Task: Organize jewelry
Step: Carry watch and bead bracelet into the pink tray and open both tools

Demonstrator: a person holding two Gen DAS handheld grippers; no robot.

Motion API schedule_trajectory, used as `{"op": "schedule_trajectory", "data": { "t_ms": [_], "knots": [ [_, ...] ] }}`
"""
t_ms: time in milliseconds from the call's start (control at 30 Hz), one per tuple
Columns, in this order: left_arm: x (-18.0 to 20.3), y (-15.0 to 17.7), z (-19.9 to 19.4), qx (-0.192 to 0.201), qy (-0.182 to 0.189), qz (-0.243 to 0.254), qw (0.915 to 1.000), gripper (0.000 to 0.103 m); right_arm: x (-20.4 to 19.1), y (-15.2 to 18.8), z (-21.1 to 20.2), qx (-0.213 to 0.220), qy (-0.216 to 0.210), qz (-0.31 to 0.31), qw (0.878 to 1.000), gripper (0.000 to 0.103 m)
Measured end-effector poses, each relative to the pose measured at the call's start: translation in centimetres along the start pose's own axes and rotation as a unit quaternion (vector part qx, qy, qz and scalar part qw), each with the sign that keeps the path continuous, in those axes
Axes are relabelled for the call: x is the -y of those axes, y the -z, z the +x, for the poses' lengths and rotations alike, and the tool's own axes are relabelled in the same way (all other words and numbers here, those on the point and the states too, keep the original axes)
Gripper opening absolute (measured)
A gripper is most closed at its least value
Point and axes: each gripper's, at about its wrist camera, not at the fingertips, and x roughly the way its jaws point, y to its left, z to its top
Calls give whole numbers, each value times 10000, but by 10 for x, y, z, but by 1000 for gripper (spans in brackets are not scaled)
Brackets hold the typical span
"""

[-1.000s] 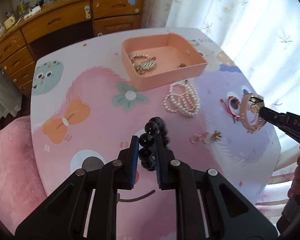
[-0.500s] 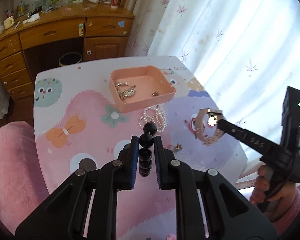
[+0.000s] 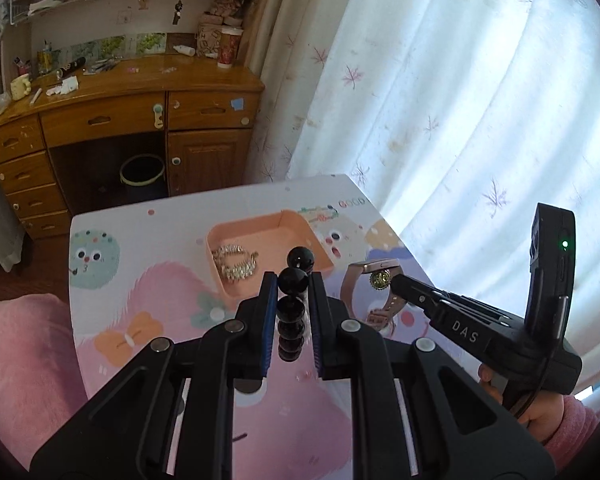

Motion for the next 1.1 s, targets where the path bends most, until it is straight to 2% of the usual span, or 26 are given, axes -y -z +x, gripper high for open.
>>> {"op": "schedule_trajectory", "data": {
  "t_ms": [233,333,500,633,667,767,867,1100],
  "knots": [
    [3,-43,44,192,-436,-300,9984,13,2,-53,29,82,-225,-699,9973,3],
    [-2,-55,69,204,-582,-506,9968,13,6,-71,49,2,-256,-809,9964,3],
    [-11,-66,115,54,-830,-695,9941,13,21,-94,92,-166,-383,-973,9944,3],
    [-19,-69,150,-118,-1176,-761,9901,13,37,-101,131,-400,-491,-952,9934,3],
    [-21,-69,160,-208,-1240,-789,9889,15,42,-101,143,-486,-506,-946,9930,3],
    [-26,-66,187,-578,-1525,-904,9825,32,50,-97,167,-689,-544,-873,9923,3],
    [-30,-60,191,-582,-1521,-1036,9812,41,56,-94,186,-807,-598,-799,9917,3],
    [-38,-42,167,-586,-1669,-1139,9776,41,54,-85,191,-676,-873,-793,9907,3]
  ]
}}
